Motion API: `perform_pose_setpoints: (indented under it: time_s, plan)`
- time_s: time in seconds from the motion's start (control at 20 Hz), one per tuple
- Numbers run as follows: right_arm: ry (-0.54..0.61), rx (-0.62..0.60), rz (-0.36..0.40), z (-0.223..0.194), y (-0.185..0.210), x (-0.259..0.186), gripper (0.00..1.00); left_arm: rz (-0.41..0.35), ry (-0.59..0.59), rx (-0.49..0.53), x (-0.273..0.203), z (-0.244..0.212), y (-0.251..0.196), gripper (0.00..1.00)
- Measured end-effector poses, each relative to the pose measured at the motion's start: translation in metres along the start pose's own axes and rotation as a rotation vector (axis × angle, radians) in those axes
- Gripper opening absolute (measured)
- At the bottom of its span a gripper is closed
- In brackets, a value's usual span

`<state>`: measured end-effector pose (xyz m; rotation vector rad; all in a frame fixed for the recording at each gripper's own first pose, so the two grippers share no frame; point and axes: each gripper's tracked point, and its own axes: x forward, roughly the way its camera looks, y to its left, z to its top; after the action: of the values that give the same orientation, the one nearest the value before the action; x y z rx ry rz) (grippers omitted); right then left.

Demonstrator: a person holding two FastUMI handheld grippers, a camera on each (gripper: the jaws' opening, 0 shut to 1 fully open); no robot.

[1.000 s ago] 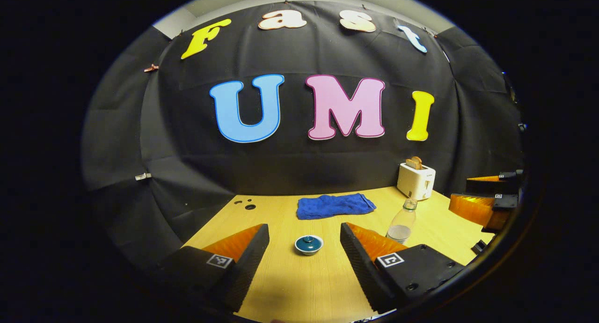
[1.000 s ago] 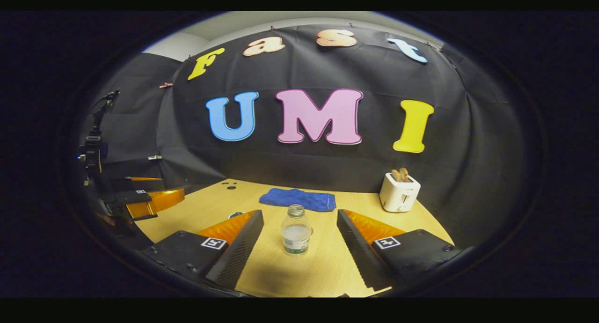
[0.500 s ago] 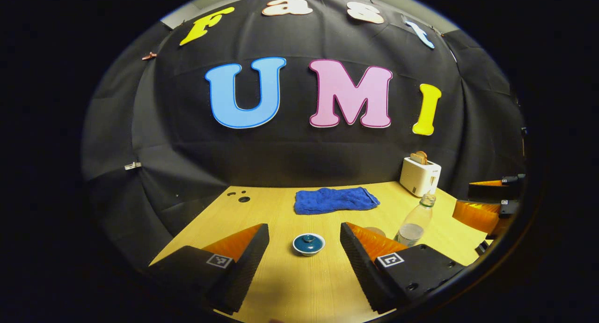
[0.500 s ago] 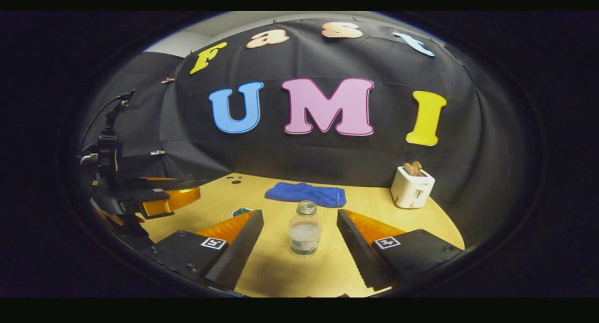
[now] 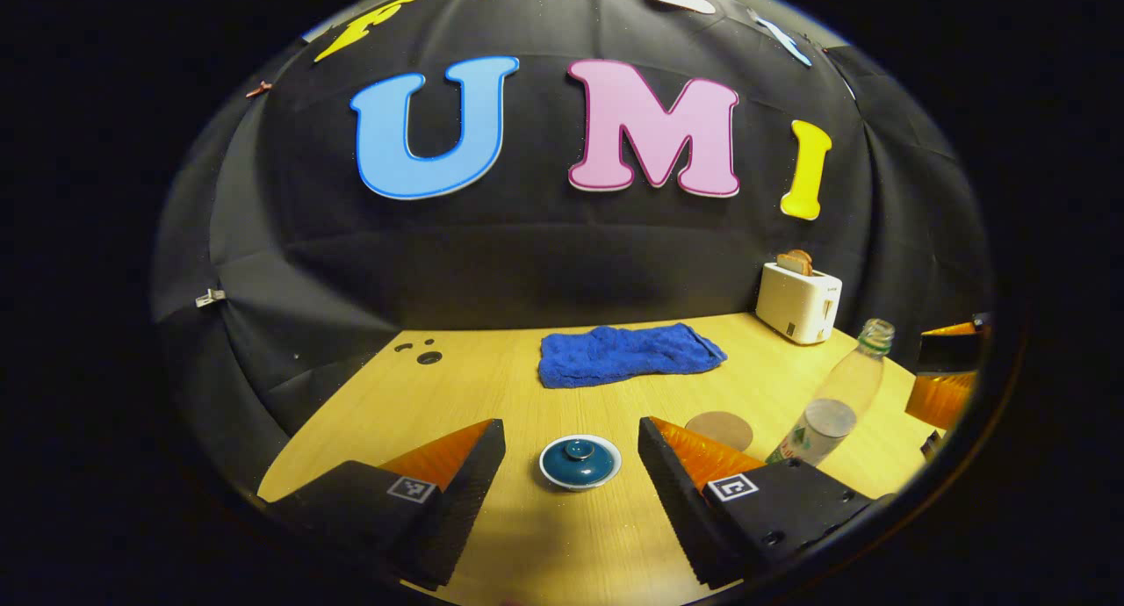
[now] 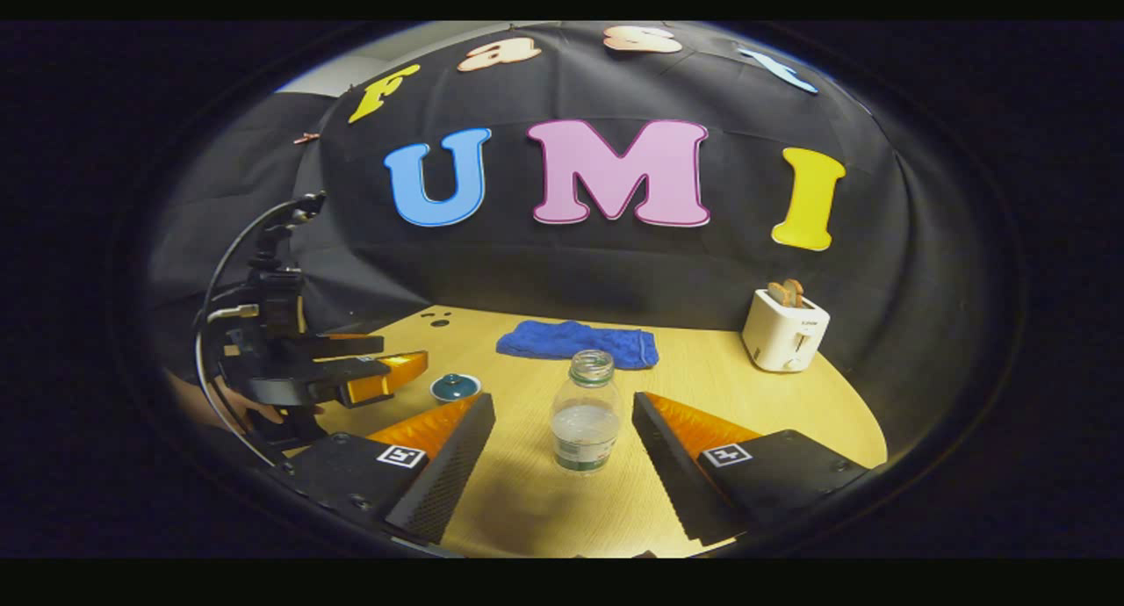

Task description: Open the teacup lid with one hand, grasp the water bottle and pour water into the teacup with the other hand; after pouring, place the water bottle on the coaster and then close the teacup lid.

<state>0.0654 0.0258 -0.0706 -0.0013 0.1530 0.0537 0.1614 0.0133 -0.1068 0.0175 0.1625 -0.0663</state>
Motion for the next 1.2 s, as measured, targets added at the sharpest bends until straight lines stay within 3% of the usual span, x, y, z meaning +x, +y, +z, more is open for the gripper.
perform_pose_setpoints:
  time_s: [0.2,0.35,0.85,0.9,0.95,1.2]
  plan:
    - [0.021,-0.013,0.003,-0.011,0.008,0.009,0.98,-0.022,0.008,0.013,0.038,-0.018,0.002,0.94]
    - [0.048,-0.017,0.013,-0.023,0.015,0.011,0.98,-0.056,0.005,0.023,0.059,-0.03,-0.003,0.83]
    - [0.09,-0.016,-0.01,-0.048,0.014,0.015,0.98,-0.102,0.031,0.068,0.083,-0.059,-0.016,0.69]
    - [0.089,-0.015,-0.013,-0.048,0.013,0.017,0.98,-0.104,0.034,0.069,0.084,-0.06,-0.016,0.63]
    - [0.088,-0.014,-0.016,-0.048,0.013,0.017,0.98,-0.098,0.033,0.072,0.084,-0.061,-0.015,0.64]
    - [0.082,-0.01,-0.03,-0.047,0.007,0.024,0.98,-0.096,0.042,0.087,0.088,-0.064,-0.012,0.48]
